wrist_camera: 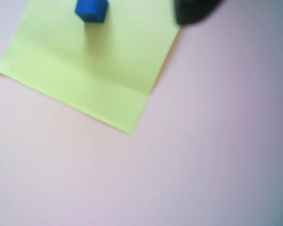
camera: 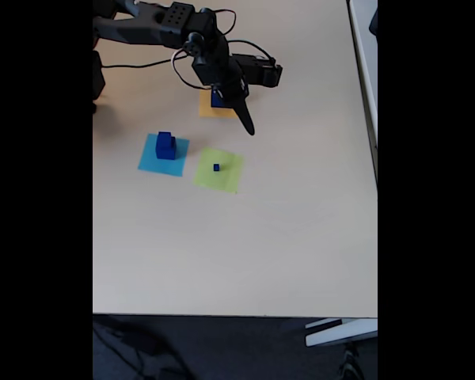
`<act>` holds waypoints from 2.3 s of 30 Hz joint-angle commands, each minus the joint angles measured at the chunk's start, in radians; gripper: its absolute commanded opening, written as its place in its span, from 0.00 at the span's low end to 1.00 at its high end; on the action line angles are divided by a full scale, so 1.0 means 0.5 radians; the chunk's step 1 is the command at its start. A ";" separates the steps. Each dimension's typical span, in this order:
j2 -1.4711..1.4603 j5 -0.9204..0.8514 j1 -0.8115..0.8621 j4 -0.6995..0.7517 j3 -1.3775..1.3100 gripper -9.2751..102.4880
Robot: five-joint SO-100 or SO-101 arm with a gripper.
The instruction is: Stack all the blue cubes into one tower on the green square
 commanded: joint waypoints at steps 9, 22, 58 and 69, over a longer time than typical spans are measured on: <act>0.156 0.000 0.058 -0.006 0.209 0.42; 0.132 -0.058 0.153 -0.009 0.331 0.38; -0.430 -0.052 0.396 -0.276 0.187 0.34; -0.476 -0.089 0.423 -0.341 0.178 0.31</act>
